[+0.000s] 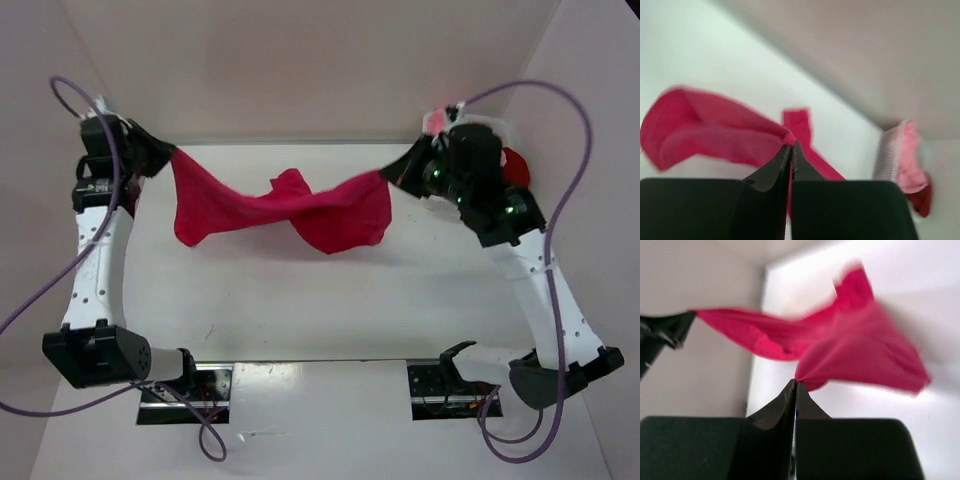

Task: Fold and stack the t-shirts
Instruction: Flatten out the tshirt

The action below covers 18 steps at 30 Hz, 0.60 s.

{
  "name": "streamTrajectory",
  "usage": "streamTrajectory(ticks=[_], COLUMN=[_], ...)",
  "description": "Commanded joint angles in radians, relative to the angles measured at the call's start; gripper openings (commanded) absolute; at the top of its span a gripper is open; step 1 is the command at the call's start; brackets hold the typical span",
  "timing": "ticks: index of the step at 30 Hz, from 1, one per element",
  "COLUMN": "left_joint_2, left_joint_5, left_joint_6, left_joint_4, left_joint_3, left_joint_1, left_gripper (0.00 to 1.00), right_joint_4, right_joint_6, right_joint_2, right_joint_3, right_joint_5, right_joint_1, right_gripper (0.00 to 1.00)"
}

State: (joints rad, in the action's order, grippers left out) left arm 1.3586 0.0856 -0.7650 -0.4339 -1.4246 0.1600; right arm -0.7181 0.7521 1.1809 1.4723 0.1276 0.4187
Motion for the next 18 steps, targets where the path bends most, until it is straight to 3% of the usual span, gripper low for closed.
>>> streamTrajectory(ticks=[1, 4, 6, 11, 14, 18], left_joint_2=[-0.071, -0.081, -0.081, -0.02, 0.01, 0.063], left_joint_5=[0.066, 0.077, 0.039, -0.001, -0.01, 0.002], left_joint_6=[-0.039, -0.051, -0.033, -0.011, -0.011, -0.022], left_joint_4=[0.012, -0.009, -0.052, -0.1, -0.091, -0.033], left_joint_3=[-0.185, -0.327, -0.498, -0.733, -0.74, -0.593], left_joint_1=[0.044, 0.082, 0.082, 0.082, 0.082, 0.082], left_gripper=[0.0, 0.0, 0.0, 0.0, 0.0, 0.0], right_joint_4=[-0.187, -0.199, -0.222, -0.198, -0.15, -0.08], right_joint_6=[-0.169, -0.207, -0.227, -0.246, -0.281, -0.353], right_joint_2=[0.091, 0.166, 0.195, 0.24, 0.282, 0.374], right_joint_3=[0.361, 0.67, 0.858, 1.048, 1.126, 1.077], right_joint_5=[-0.144, -0.213, -0.239, -0.289, -0.336, -0.439], right_joint_1=[-0.001, -0.001, -0.001, -0.001, -0.011, -0.011], right_gripper=[0.0, 0.0, 0.0, 0.0, 0.0, 0.0])
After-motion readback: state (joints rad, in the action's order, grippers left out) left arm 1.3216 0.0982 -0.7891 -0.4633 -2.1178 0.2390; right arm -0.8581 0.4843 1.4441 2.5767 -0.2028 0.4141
